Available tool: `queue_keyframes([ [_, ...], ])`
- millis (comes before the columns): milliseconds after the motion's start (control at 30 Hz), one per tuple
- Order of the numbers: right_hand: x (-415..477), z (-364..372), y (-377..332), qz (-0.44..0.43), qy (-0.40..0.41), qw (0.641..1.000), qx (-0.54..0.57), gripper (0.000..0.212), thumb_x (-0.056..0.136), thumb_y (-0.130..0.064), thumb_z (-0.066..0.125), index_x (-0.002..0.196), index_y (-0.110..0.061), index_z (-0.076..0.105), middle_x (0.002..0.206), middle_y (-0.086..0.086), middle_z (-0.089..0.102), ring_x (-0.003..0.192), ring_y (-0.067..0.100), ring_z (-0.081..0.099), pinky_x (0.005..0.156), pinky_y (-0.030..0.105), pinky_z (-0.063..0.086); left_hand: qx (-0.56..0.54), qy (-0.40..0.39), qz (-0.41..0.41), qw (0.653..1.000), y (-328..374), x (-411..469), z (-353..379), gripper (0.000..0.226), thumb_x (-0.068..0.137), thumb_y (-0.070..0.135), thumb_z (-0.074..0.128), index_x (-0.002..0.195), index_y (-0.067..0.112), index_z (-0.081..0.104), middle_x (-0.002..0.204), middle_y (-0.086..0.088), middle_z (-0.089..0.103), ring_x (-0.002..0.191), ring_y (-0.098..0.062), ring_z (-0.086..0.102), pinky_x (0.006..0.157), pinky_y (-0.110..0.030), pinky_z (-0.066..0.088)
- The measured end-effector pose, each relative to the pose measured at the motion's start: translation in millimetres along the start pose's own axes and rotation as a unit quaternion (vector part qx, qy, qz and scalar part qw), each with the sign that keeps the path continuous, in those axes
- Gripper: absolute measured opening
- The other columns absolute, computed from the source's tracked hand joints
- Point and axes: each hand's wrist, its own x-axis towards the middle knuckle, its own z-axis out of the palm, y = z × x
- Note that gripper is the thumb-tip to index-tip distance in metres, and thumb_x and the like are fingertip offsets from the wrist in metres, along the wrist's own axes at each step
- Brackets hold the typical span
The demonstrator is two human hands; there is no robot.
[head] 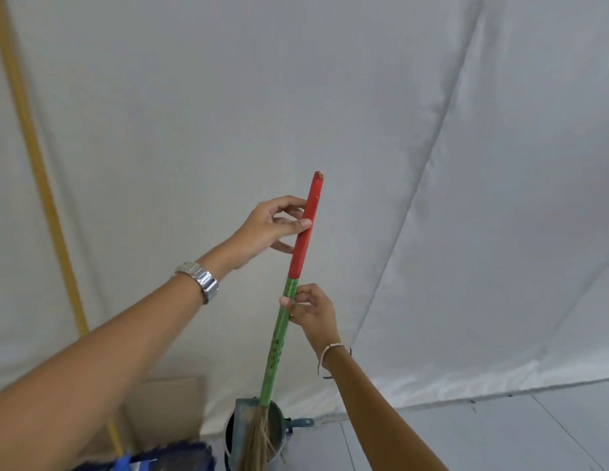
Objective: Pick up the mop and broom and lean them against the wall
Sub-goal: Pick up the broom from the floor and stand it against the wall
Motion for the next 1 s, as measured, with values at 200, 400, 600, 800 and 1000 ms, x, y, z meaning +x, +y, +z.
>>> queue_keyframes([
  [200,18.0,89.0,-69.3,-0.060,-0.041,0.997,-0.005,0.025,0.070,-0.021,0.079,0.077,-0.023,0.056,0.080,0.003,0.061,0.083,0.033,0.068,0.079,0.052,0.057,0.011,0.089,0.032,0.995,51.7,-22.7,-100.8,0.036,0.088,0.010,0.059,0.123,0.007,0.056,0.095,0.001,0.055,0.099,-0.020,0.062,0.066,-0.036,0.061],
  [400,27.9,195.9,-104.6,-0.083,-0.075,0.994,-0.006,0.026,0.066,-0.024,0.082,0.072,-0.029,0.057,0.074,-0.001,0.060,0.075,0.026,0.065,0.080,0.053,0.056,0.019,0.160,0.056,0.985,65.7,-56.4,-210.1,0.031,0.089,0.014,0.059,0.120,0.013,0.058,0.094,0.003,0.053,0.096,-0.016,0.064,0.061,-0.032,0.060],
  [600,36.0,303.9,-110.8,-0.077,-0.083,0.993,-0.012,0.024,0.065,-0.025,0.083,0.074,-0.027,0.060,0.080,0.003,0.063,0.084,0.033,0.068,0.081,0.052,0.056,0.030,0.180,0.036,0.983,55.5,-87.7,-316.9,0.032,0.089,0.014,0.059,0.121,0.012,0.056,0.103,-0.006,0.050,0.100,-0.018,0.063,0.060,-0.033,0.060],
  [800,49.7,393.0,-82.4,-0.052,-0.074,0.996,-0.004,0.026,0.067,-0.021,0.082,0.083,-0.015,0.062,0.088,0.013,0.066,0.082,0.030,0.069,0.077,0.047,0.059,0.041,0.142,0.005,0.989,19.2,-104.8,-399.0,0.031,0.089,0.015,0.060,0.119,0.012,0.056,0.095,0.003,0.054,0.106,-0.023,0.063,0.062,-0.035,0.061],
  [1000,67.6,463.2,-33.1,-0.009,-0.105,0.994,0.018,0.021,0.070,-0.009,0.079,0.078,-0.013,0.059,0.080,0.006,0.067,0.072,0.020,0.070,0.063,0.031,0.059,0.031,0.139,-0.028,0.989,-42.9,-119.9,-457.6,0.022,0.088,0.015,0.062,0.108,0.022,0.058,0.094,0.005,0.057,0.086,-0.007,0.069,0.060,-0.031,0.060],
])
